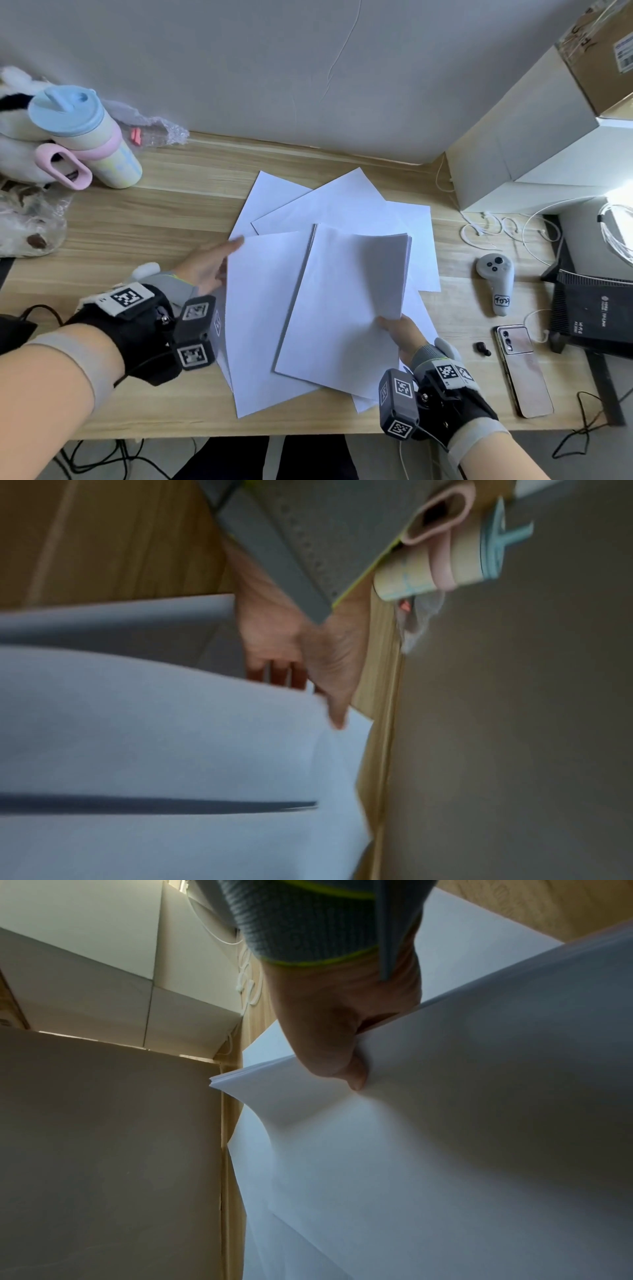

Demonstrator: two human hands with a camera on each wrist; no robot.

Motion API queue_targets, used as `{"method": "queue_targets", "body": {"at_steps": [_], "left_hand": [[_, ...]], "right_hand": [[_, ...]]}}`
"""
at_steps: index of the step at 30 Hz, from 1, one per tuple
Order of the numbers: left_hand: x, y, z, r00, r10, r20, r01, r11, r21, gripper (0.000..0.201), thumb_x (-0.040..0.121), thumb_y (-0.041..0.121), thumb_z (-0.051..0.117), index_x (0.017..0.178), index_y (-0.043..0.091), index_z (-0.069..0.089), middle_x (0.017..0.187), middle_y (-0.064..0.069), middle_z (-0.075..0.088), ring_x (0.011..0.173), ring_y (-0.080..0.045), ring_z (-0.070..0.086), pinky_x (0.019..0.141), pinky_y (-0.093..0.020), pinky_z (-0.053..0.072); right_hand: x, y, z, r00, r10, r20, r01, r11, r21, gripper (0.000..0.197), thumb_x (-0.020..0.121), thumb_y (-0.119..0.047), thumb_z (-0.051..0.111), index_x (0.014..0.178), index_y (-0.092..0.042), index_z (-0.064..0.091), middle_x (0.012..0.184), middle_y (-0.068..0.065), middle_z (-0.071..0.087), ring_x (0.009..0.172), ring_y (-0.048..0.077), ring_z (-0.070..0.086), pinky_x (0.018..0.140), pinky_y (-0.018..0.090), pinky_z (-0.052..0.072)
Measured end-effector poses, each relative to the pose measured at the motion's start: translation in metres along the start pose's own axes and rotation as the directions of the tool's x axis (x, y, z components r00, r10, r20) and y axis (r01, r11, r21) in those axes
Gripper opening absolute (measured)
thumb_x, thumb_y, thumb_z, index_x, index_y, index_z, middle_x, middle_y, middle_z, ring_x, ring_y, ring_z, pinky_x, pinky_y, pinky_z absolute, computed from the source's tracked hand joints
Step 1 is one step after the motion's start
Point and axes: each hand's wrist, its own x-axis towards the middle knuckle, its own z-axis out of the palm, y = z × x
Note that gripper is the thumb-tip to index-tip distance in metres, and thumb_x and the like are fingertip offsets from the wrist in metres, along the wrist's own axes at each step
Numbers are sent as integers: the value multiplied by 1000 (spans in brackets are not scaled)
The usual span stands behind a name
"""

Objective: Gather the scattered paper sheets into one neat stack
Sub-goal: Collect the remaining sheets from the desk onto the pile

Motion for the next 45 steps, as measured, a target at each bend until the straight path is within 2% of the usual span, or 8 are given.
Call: {"method": "queue_targets", "body": {"at_steps": [3,6,10,18,24,32,36,45], "left_hand": [[-6,-29,8,990,-142,26,119,903,412,16,86,7,62,100,1,61,97,-13,65,85,-24,62,69,-29,48],[-8,-43,14,988,-120,-101,157,741,653,21,88,3,54,68,8,48,72,-10,51,65,-22,49,61,-28,41],[-9,-14,16,964,221,-150,-137,891,433,26,90,-2,48,68,12,53,72,-5,54,71,-22,52,73,-34,39],[-54,100,71,815,576,57,-547,734,402,18,90,15,50,94,1,60,88,-11,57,77,-19,51,70,-31,39],[-68,100,111,810,538,236,-584,777,236,21,95,15,48,107,8,64,93,-1,68,78,-14,63,72,-28,53],[-5,31,115,887,426,180,-459,765,452,14,92,10,47,84,2,55,71,-8,46,62,-20,40,54,-20,36],[24,0,116,931,326,165,-361,751,552,23,89,-1,37,95,9,56,88,-7,51,80,-18,46,71,-26,35],[42,-38,120,980,149,128,-195,820,538,23,88,0,42,102,5,60,90,-12,57,79,-23,48,58,-27,35]], "right_hand": [[-2,4,4,1000,26,9,-26,1000,12,8,90,0,52,91,-3,59,74,12,60,65,25,56,63,33,48],[-5,4,6,1000,16,12,-16,1000,2,7,89,-2,54,90,-5,60,76,10,61,67,25,57,62,31,48],[-8,1,6,1000,0,9,0,997,-73,21,86,-8,57,107,-5,59,86,9,64,73,24,60,59,28,46],[-17,-2,13,1000,-17,15,18,999,-51,19,85,-6,56,104,-7,58,92,12,63,82,29,58,70,33,46],[-24,2,-3,1000,13,27,-15,996,89,30,96,-5,39,70,-17,47,64,2,49,57,17,41,52,26,34],[-23,12,-23,998,54,36,-63,948,312,41,97,-49,34,84,-19,60,79,0,64,67,12,65,57,28,49],[-15,20,-29,988,140,60,-153,915,374,64,93,-61,28,106,-10,64,105,9,68,94,27,62,80,38,51],[-16,14,-21,981,35,190,-58,991,117,17,87,-18,62,99,-5,63,99,15,63,87,27,59,83,38,52]]}}
